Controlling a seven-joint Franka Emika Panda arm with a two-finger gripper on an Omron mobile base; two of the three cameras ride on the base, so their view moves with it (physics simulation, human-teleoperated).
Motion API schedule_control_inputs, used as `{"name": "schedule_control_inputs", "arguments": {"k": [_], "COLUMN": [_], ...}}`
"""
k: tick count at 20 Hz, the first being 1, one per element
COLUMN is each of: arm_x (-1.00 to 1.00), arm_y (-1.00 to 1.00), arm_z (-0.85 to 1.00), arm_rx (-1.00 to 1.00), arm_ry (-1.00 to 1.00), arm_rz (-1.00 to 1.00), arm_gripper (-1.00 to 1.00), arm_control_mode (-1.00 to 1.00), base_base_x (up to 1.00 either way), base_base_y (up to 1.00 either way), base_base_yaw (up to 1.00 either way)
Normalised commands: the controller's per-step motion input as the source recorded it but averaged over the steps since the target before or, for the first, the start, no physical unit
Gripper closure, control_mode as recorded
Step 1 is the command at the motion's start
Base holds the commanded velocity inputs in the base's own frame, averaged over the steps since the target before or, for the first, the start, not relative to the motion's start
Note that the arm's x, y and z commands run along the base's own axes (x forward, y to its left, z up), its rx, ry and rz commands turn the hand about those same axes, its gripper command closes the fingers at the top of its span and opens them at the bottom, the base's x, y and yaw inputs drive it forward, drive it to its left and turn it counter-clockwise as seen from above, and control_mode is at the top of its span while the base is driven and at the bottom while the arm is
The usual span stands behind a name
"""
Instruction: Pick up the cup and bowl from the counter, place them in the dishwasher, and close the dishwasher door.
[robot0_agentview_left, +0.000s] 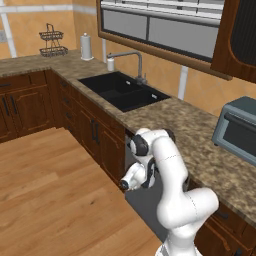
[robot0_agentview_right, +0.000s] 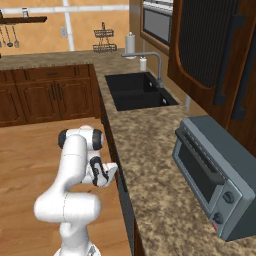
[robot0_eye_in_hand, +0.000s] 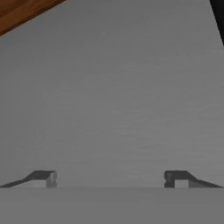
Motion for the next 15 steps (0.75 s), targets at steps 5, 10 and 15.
{"name": "schedule_control_inputs", "arguments": {"k": [5,10,15], "arm_x": [0.47,0.34,0.21], "arm_y": [-1.00,-1.00,-1.00], "arm_z": [-0.02,0.00,0.03], "arm_rx": [0.10,0.14,0.21], "arm_ry": [0.00,0.00,0.05], "arm_rz": [0.03,0.03,0.01], "arm_gripper": [-1.00,-1.00,-1.00], "arm_control_mode": [-1.00,-1.00,-1.00], "base_base_x": [0.00,0.00,0.00], "base_base_y": [0.00,0.00,0.00], "base_base_yaw": [0.00,0.00,0.00]}}
